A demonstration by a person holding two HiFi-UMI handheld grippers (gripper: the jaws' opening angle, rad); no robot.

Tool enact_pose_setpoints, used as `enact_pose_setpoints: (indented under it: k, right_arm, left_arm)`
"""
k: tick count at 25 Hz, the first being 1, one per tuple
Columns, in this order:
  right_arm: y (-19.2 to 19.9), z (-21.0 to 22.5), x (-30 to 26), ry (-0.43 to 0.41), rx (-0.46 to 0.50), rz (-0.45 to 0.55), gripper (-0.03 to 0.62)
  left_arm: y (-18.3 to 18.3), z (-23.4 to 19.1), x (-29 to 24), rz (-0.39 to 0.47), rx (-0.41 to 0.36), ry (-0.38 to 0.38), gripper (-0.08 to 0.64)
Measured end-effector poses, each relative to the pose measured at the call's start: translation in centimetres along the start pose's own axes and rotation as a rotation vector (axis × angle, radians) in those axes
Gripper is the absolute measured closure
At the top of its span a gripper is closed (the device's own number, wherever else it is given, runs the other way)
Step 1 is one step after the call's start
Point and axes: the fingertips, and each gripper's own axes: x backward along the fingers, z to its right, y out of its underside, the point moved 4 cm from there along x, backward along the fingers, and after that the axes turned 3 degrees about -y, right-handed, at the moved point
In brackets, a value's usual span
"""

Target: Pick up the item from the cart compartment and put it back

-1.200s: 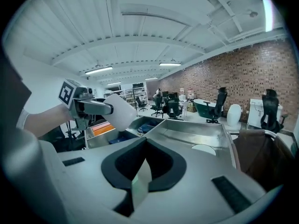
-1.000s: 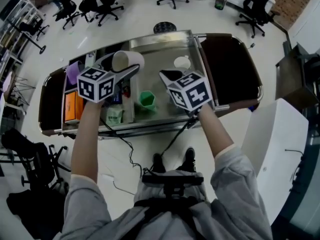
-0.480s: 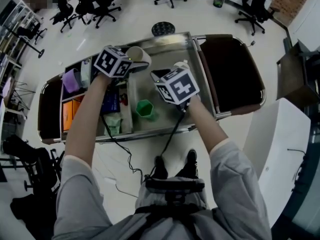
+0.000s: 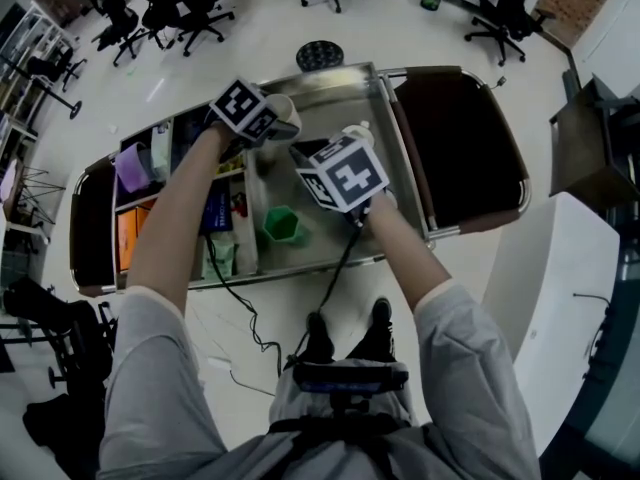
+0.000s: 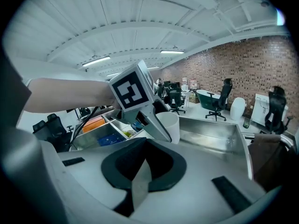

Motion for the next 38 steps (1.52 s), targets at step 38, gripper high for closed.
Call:
enact_pose_setpoints:
  k: [38]
  right_arm:
    - [-0.1,0.7,1.9,0.019,-0.007,0.013,0.583]
  left_arm:
    - [1.2,-0.7,-0.2,-0.020,-0.003,-0.028,0.046]
